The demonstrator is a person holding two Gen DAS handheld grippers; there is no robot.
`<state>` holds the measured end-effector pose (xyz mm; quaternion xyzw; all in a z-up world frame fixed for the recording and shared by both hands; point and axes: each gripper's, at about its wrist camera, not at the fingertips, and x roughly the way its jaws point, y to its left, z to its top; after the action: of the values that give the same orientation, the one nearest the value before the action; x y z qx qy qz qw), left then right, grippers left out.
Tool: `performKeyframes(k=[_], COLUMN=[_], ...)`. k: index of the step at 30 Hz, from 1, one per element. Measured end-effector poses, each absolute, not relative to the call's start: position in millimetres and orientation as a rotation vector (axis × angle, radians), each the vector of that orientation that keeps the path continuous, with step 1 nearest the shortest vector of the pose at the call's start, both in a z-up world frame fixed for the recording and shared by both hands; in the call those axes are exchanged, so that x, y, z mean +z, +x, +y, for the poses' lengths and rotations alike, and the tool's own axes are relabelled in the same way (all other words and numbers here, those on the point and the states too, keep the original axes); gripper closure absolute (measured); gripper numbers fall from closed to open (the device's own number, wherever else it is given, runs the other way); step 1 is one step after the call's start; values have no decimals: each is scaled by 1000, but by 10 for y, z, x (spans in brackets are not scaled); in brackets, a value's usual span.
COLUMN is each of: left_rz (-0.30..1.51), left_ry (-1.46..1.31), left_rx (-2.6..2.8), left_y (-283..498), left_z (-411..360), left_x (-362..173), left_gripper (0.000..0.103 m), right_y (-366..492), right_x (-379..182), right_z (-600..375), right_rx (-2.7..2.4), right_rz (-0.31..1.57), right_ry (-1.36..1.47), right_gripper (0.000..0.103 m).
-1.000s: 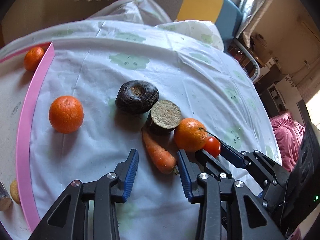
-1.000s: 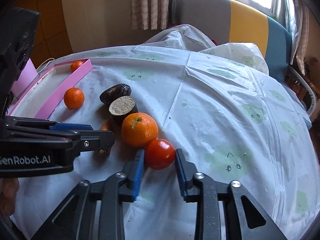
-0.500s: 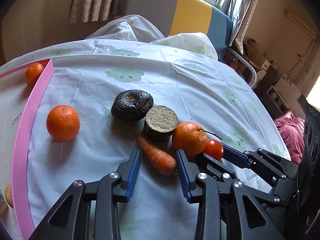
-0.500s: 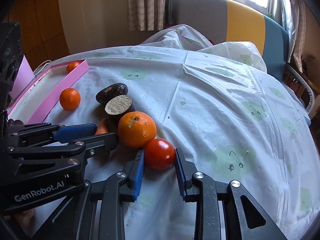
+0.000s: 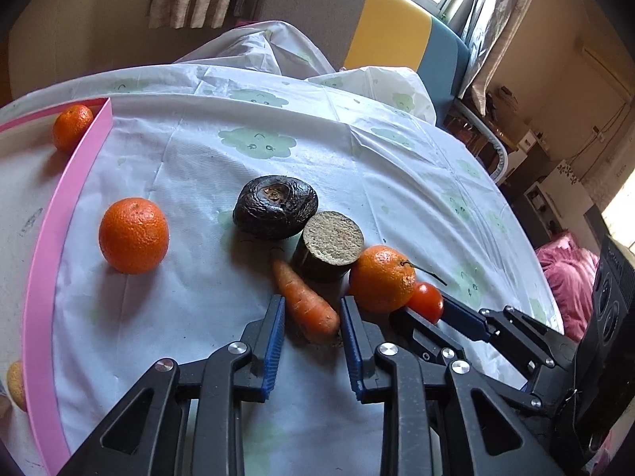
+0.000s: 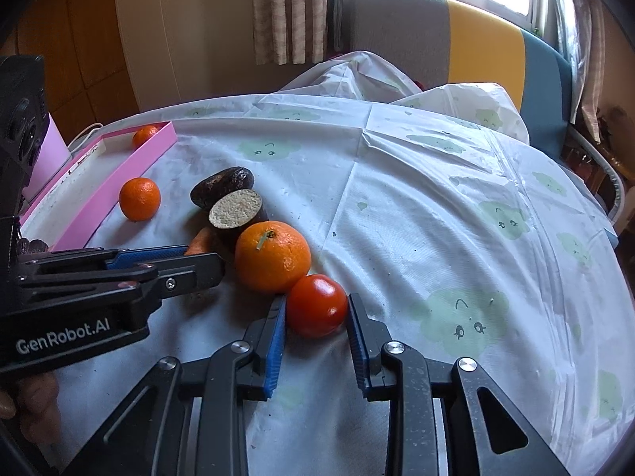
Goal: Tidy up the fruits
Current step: 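Carry the carrot into the tray and release with the left tool while the right tool grasps the red tomato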
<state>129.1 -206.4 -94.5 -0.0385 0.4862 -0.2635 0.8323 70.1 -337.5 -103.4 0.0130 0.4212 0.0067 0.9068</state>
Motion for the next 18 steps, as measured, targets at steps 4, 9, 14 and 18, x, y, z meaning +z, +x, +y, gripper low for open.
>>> performKeyframes(k=[4,9,14,18], left_rz=[1057,1035,970,897], left_ry=[-118,-128,-109,-85], left_rx=[-560,-546,-508,-424], left_y=[1275,1192,1088,1040], left_z=[-1966,-1790,-1573,-1257], left_x=[-920,-778,-516,-286], left_gripper=[75,75,75,75], right_y=[700,702,711,711], right_x=[-1034,-1034,-1039,-1041], right_z=[-3380,-3387,-3392,-3354], right_rx=[15,16,17,6], right_rz=[867,868,874,874], right_ry=[28,30,32,8], right_gripper=[73,73,73,73])
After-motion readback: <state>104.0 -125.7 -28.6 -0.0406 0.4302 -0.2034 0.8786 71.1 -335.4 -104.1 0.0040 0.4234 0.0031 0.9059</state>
